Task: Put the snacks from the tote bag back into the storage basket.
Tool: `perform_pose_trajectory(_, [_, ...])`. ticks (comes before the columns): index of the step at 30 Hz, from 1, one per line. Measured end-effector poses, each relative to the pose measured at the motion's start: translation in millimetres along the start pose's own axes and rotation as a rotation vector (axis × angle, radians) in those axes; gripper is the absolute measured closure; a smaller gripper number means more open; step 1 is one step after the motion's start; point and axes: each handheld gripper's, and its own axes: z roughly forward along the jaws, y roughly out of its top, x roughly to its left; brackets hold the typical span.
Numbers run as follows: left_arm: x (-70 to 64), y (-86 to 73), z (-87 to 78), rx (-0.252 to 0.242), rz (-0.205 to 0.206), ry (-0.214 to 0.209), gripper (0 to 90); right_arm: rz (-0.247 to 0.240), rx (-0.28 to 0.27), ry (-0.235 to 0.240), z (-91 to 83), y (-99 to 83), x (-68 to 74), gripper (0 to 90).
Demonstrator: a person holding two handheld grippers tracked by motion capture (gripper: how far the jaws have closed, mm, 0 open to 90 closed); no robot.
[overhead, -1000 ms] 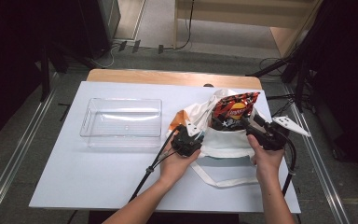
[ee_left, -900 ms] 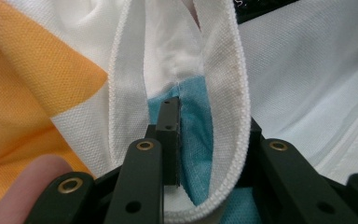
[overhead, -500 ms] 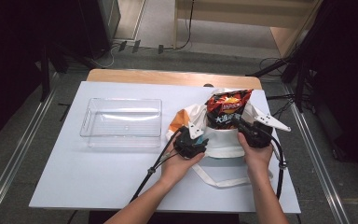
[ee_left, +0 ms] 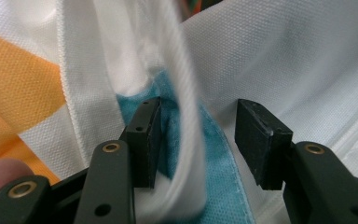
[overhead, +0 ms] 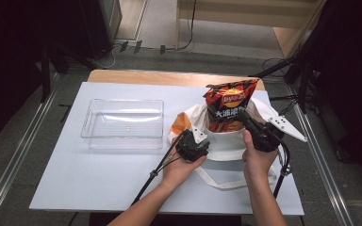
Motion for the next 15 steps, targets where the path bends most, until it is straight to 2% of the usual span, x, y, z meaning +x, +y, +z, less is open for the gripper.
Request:
perform_pose_trajectory(3, [-0.8,-1.2,-0.1,-0.001,0.005,0.006,52.2,0.016,-0.046,0.005,-5.7,5.3,0.5,90.0])
perform_pose_trajectory(5, [-1.5,-1.7,-0.6,-0.001,0.011,0.011,52.2,0.01,-0.065,0.006,-7.3,7.0,2.6,90.0])
perform_pose_trajectory(11, [-2.9,-1.9,-0.3,0.002,0.019,0.016,51.9,0.007,-0.103,0.009,-7.5,10.8,3.2,90.0])
perform_pose_trajectory(15, [-1.6,-2.3,-0.8,-0.003,0.01,0.001,51.4,0.012,-0.126,0.005,-9.7,14.7,0.9,90.0])
